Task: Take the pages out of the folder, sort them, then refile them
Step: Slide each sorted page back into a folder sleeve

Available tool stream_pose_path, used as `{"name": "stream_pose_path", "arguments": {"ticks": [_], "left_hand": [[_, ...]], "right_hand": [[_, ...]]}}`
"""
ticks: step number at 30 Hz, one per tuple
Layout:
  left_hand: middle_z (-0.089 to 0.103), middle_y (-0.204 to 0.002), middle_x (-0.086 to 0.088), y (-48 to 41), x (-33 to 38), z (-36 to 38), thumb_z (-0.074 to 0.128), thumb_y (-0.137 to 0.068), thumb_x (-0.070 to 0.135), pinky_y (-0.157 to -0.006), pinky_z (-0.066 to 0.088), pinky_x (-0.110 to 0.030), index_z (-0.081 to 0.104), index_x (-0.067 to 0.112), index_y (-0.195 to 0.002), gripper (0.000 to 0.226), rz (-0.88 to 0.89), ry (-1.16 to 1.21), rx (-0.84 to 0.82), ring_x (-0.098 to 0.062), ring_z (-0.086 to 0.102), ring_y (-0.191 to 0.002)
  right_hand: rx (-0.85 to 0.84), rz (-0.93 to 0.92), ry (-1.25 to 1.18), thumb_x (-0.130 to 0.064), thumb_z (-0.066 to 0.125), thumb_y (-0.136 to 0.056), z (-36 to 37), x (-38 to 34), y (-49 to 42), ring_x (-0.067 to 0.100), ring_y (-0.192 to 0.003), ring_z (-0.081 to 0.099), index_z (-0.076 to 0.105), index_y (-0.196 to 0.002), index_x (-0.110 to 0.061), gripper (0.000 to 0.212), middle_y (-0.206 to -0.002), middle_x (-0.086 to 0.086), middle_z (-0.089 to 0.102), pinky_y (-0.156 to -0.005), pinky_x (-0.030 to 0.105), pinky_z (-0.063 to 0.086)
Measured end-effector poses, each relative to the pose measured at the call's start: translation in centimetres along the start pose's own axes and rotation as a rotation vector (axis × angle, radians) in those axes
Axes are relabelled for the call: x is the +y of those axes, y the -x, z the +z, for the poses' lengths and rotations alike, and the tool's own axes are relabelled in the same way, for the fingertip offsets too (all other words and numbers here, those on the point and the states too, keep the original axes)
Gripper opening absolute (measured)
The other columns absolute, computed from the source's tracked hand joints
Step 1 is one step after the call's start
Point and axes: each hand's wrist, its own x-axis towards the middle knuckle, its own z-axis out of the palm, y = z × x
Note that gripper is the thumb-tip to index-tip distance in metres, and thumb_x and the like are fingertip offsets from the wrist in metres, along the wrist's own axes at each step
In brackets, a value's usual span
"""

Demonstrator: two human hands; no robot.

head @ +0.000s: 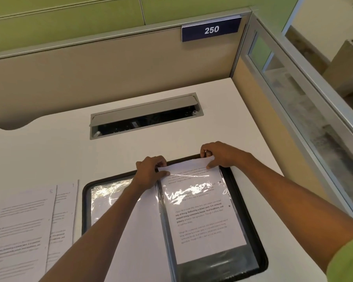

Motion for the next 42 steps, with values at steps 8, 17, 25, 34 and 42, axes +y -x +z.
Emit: {"name": "stream_pose_path", "arguments": {"ticks": [8, 17, 25, 34, 42], "left_hand": [[0.068, -0.09, 0.015, -0.2, -0.2, -0.7, 0.088, -0.081, 0.031, -0.104, 0.035, -0.046, 0.06, 0.029, -0.095, 0.031, 0.008, 0.047, -0.041, -0.009, 0.061, -0.088], [0.067, -0.091, 0.02, -0.7, 0.5, -1.1, 0.091, -0.078, 0.036, -0.109, 0.033, -0.045, 0.069, 0.033, -0.105, 0.035, 0.027, -0.016, -0.106, -0.009, 0.063, -0.093], [0.071, -0.094, 0.021, -1.1, 0.0, -0.9, 0.082, -0.086, 0.036, -0.106, 0.041, -0.052, 0.068, 0.04, -0.1, 0.021, 0.095, -0.088, -0.16, -0.002, 0.067, -0.096], [0.069, -0.087, 0.016, -1.5, 1.4, -0.7, 0.084, -0.086, 0.041, -0.088, 0.025, -0.038, 0.064, 0.037, -0.088, 0.021, 0.093, -0.104, -0.167, -0.004, 0.06, -0.087], [0.071, -0.091, 0.011, -1.9, 2.1, -0.3, 0.079, -0.09, 0.046, -0.089, 0.029, -0.041, 0.068, 0.031, -0.096, 0.02, 0.079, -0.129, -0.207, -0.01, 0.061, -0.09]], "right_hand": [[0.033, -0.001, 0.024, -0.018, 0.087, -0.079, 0.2, 0.9, 0.1, 0.014, -0.086, 0.056, 0.059, -0.105, -0.019, 0.038, -0.103, -0.002, 0.06, -0.064, 0.023, 0.041], [0.065, -0.031, -0.039, -0.015, 0.085, -0.082, -0.1, 1.3, 0.4, 0.006, -0.078, 0.054, 0.063, -0.101, -0.019, 0.029, -0.101, -0.003, 0.062, -0.066, 0.02, 0.042], [0.101, -0.063, -0.051, -0.013, 0.08, -0.087, -0.1, 1.2, 1.1, 0.015, -0.081, 0.06, 0.065, -0.102, -0.016, 0.021, -0.1, 0.001, 0.065, -0.068, 0.022, 0.046], [0.159, -0.066, -0.01, -0.024, 0.085, -0.083, -0.1, 1.5, 1.2, 0.02, -0.095, 0.057, 0.062, -0.097, -0.021, 0.026, -0.105, 0.0, 0.055, -0.083, 0.031, 0.047], [0.127, -0.03, -0.019, -0.024, 0.083, -0.085, 0.0, 1.6, 1.5, 0.024, -0.095, 0.06, 0.067, -0.102, -0.01, 0.027, -0.107, 0.007, 0.063, -0.085, 0.036, 0.05]]}}
